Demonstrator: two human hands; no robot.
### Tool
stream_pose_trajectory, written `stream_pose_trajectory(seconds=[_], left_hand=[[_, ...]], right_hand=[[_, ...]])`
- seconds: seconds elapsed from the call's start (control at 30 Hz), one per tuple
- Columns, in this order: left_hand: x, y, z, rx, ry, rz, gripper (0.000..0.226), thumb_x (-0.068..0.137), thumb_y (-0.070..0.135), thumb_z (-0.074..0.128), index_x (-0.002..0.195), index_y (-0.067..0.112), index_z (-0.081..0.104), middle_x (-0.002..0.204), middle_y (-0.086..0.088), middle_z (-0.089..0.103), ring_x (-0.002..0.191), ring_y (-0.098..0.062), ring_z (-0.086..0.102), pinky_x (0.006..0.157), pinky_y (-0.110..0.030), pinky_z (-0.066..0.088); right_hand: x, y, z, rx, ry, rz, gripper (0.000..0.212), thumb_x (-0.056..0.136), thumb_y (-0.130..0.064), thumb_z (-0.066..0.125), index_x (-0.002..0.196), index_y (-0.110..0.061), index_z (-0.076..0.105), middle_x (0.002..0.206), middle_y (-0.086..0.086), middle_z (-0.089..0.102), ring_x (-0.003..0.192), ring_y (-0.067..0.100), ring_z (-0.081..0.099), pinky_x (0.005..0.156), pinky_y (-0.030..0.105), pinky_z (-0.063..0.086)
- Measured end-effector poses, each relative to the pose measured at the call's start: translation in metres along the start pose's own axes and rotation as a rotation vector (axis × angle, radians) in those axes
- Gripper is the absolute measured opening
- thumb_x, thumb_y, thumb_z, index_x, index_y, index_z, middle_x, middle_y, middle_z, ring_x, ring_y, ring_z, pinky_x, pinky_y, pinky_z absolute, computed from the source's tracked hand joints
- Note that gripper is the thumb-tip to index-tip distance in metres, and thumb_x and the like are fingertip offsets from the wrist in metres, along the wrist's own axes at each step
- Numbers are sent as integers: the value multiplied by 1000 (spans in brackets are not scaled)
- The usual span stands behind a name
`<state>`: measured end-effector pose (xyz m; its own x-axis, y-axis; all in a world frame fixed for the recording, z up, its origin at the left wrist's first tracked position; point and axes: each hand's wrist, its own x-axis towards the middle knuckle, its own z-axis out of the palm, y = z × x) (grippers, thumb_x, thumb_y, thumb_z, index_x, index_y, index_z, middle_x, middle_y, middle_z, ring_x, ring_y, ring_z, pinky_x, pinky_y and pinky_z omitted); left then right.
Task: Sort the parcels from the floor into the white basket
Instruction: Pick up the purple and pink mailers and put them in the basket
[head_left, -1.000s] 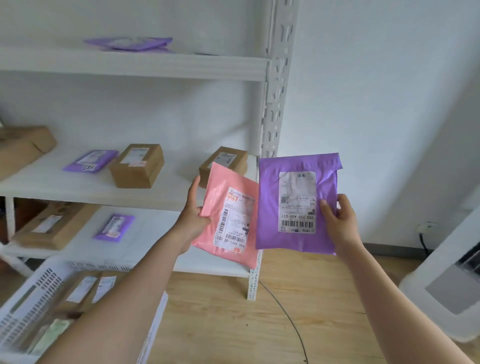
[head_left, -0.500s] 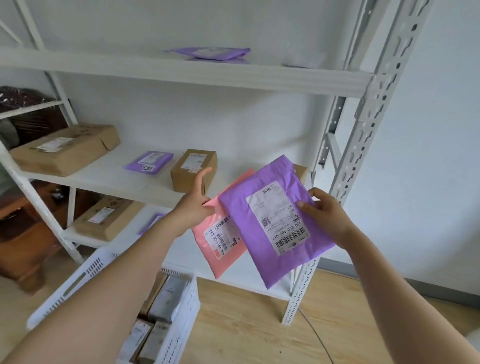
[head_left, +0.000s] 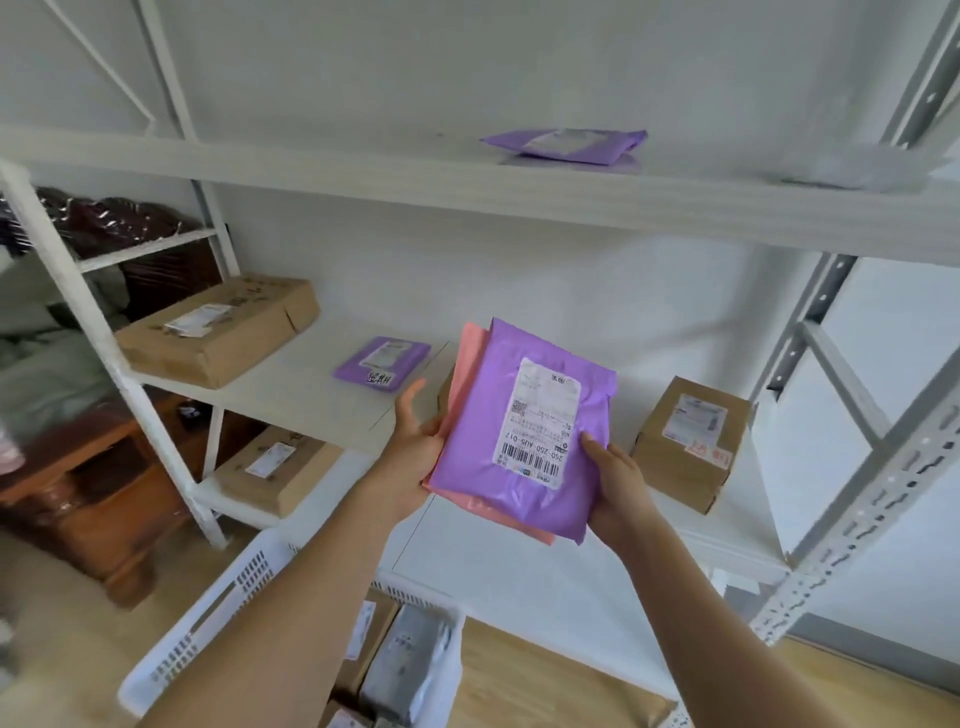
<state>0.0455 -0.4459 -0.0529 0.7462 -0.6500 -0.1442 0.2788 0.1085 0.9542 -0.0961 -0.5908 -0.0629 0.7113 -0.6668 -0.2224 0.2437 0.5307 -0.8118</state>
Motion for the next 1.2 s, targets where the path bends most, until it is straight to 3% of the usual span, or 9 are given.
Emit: stream_pose_trajectory(seconds=[0.23, 0.33, 0.43, 0.5, 0.63, 0.8, 0.9, 1.03, 1.2], left_hand=[[44, 17, -80, 145, -39, -114, 39, 92, 41, 52, 123, 43, 29, 95, 0, 62, 72, -12, 58, 59, -24, 44], [58, 25, -123, 337, -194, -117, 72, 83, 34, 68, 131, 43, 15, 120, 0, 58, 96, -15, 63, 70, -32, 53], [69, 34, -168, 673, -254, 36, 98, 78, 7, 72, 138, 37, 1, 142, -9, 41, 120, -29, 51, 101, -46, 42], [76, 46, -196, 783, -238, 104, 100, 78, 3, 71, 140, 36, -1, 136, -9, 46, 109, -31, 57, 96, -44, 45], [84, 67, -238, 1119, -417, 166, 108, 74, 3, 74, 143, 37, -2, 74, -7, 51, 80, -33, 59, 65, -30, 47], [84, 72, -256, 1391, -710, 192, 114, 70, 8, 80, 144, 38, -2, 105, -25, 62, 90, -25, 59, 77, -26, 43], [80, 69, -261, 1435, -791, 162, 116, 69, 10, 81, 142, 43, -3, 97, -17, 62, 83, -23, 60, 59, -23, 40], [73, 61, -277, 1463, -797, 178, 117, 69, 8, 80, 141, 48, -3, 60, 3, 45, 51, -8, 44, 47, -21, 32], [61, 46, -314, 1487, -583, 313, 108, 74, 17, 76, 139, 53, -2, 96, -6, 66, 78, -19, 61, 69, -33, 51]], right_hand=[[28, 50, 66, -190, 238, -100, 21, 89, -5, 56, 72, -9, 46, 77, 12, 59, 67, 21, 57, 68, 36, 52], [33, 82, 100, -218, 320, -156, 24, 87, -6, 60, 70, -12, 44, 72, 7, 56, 63, 17, 54, 59, 30, 51], [33, 117, 134, -262, 315, -198, 21, 85, -2, 62, 84, -14, 45, 80, 3, 55, 68, 15, 55, 56, 22, 52], [30, 135, 150, -357, 308, -233, 42, 81, 3, 64, 106, -18, 38, 93, -1, 53, 77, 13, 55, 61, 20, 50], [18, 150, 170, -936, 410, -494, 91, 66, 1, 78, 139, -13, 25, 136, 7, 38, 121, 25, 41, 103, 36, 35], [12, 166, 197, -1571, 33, -322, 112, 65, -24, 81, 148, -25, 5, 146, -2, 37, 138, 21, 26, 112, 44, 12], [9, 182, 204, -1692, -70, -101, 108, 71, -33, 76, 147, -26, 0, 135, 1, 51, 134, 17, 34, 113, 43, 4], [-2, 202, 211, -1617, -176, -18, 84, 77, -25, 72, 144, -24, 20, 99, 3, 61, 92, 24, 55, 86, 29, 36], [-11, 237, 222, -1434, -126, -88, 65, 77, -8, 68, 134, -24, 41, 83, 1, 61, 77, 21, 52, 68, 16, 35]])
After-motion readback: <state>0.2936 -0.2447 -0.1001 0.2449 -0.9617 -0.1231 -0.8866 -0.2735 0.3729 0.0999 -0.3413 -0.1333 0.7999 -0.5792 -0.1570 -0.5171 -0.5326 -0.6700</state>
